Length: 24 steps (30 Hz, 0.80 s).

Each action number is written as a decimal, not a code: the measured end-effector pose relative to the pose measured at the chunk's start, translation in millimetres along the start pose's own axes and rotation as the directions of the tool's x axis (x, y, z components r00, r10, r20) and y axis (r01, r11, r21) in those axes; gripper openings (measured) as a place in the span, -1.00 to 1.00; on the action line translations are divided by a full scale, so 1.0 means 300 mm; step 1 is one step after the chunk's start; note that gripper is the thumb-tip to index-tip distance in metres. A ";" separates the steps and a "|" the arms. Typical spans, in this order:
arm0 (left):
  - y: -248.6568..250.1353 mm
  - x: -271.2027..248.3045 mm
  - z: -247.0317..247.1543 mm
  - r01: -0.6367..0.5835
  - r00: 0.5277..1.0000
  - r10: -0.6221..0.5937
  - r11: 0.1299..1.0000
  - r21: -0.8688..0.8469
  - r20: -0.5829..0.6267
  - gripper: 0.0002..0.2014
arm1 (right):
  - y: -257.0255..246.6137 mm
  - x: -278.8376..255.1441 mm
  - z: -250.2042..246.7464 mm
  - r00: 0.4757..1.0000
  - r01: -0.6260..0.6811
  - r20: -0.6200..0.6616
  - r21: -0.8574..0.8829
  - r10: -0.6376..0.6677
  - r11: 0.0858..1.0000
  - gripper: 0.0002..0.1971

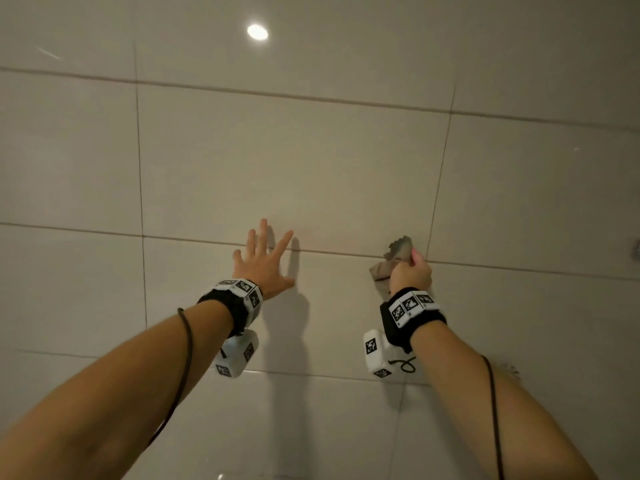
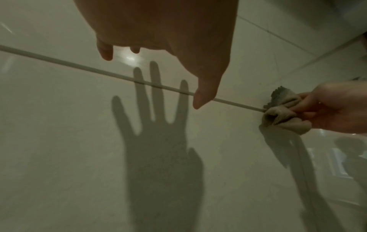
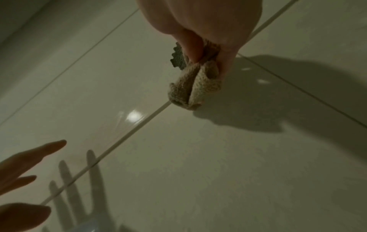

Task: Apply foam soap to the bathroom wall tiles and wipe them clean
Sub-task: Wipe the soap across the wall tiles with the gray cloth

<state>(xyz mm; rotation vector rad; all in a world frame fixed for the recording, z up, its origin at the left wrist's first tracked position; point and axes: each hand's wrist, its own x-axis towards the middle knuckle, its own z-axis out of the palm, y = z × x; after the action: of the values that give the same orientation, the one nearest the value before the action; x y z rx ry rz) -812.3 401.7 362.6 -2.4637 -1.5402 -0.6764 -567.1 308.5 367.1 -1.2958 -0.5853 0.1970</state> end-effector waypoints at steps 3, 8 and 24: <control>-0.029 0.032 0.010 0.013 1.000 -0.013 1.000 0.006 -0.011 0.07 | 0.016 0.015 0.054 0.998 0.053 -0.025 -0.061 -0.055 0.997 -0.40; -0.075 0.079 0.010 0.008 0.997 -0.006 1.000 0.024 -0.076 0.08 | 0.060 0.038 0.140 0.996 0.068 -0.056 -0.125 -0.075 0.990 -0.41; -0.373 0.086 -0.051 0.022 0.986 -0.015 0.999 0.040 -0.165 -0.09 | -0.007 -0.230 0.466 0.981 0.193 0.051 -0.181 -0.186 0.964 -0.58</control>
<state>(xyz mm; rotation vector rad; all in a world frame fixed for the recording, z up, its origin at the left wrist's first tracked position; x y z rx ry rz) -906.1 468.5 376.5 -2.3024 -1.5009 -0.8195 -696.8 394.8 369.8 -1.4084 -0.7669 0.0059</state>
